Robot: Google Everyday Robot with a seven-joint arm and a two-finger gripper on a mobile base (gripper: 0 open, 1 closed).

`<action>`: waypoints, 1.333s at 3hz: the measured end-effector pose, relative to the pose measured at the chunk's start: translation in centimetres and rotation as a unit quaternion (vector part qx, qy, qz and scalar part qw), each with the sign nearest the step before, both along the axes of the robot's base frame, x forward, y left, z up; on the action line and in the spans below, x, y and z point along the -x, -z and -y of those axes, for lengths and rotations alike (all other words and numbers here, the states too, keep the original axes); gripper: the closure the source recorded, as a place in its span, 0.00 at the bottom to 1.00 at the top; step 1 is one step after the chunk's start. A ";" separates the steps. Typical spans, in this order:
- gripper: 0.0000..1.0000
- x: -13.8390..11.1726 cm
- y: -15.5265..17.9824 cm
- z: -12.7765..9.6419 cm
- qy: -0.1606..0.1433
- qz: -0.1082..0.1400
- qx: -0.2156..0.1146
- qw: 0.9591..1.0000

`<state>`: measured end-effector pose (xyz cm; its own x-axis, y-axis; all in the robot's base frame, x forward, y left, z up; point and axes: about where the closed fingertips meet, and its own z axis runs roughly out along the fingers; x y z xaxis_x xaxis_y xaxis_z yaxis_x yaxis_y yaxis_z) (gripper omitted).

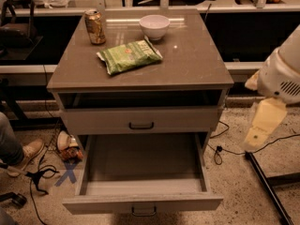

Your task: Close middle drawer

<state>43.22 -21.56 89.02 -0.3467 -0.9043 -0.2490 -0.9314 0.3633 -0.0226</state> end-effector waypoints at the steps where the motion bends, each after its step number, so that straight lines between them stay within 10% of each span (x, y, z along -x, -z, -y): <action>1: 0.00 1.3 7.3 -1.2 0.032 -0.071 -0.035 0.996; 2: 0.00 3.5 13.9 -3.1 0.064 -0.123 -0.043 0.989; 4: 0.00 4.0 17.3 -3.5 0.092 -0.151 -0.050 0.983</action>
Offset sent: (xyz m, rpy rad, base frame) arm -0.0524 0.0582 -0.2145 0.1154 0.3649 -0.2097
